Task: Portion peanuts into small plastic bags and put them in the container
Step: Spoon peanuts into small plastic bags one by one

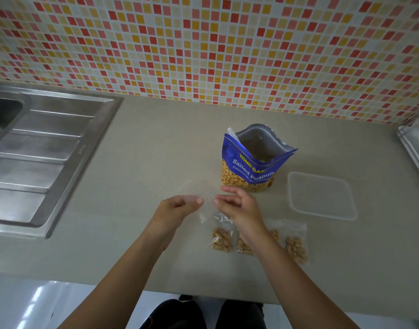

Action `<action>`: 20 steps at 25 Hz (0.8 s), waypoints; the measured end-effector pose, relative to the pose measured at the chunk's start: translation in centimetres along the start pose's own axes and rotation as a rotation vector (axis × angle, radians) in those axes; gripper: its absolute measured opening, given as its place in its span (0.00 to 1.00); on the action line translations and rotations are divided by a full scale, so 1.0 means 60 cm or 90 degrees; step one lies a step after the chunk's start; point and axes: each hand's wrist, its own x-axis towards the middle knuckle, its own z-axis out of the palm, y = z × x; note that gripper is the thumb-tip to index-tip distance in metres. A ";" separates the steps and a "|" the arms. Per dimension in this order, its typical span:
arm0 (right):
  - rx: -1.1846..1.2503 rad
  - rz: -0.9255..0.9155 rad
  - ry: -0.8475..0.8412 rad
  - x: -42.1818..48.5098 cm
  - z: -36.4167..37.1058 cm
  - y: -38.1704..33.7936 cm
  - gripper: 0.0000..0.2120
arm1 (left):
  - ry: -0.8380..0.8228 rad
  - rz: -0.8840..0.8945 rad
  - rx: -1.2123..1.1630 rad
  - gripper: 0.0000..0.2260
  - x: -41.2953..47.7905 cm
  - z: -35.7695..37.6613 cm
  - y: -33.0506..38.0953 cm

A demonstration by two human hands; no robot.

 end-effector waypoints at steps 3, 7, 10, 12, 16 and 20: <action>-0.006 -0.010 0.000 -0.004 -0.004 -0.009 0.16 | 0.035 0.020 -0.111 0.05 0.010 -0.011 0.003; 0.087 0.065 -0.040 -0.014 -0.006 -0.014 0.25 | -0.011 0.037 -0.118 0.06 0.006 -0.015 0.008; 0.062 0.078 -0.051 -0.017 -0.011 -0.002 0.30 | -0.014 0.020 -0.040 0.08 0.000 -0.011 0.006; 0.009 0.049 -0.038 -0.014 -0.018 0.000 0.31 | -0.017 0.014 -0.017 0.07 0.002 -0.013 0.000; -0.059 0.019 -0.069 -0.016 -0.029 -0.015 0.31 | -0.072 -0.033 -0.151 0.06 0.004 -0.011 -0.011; -0.063 0.009 -0.089 -0.014 -0.034 -0.022 0.31 | -0.127 -0.087 -0.289 0.12 0.003 -0.006 -0.011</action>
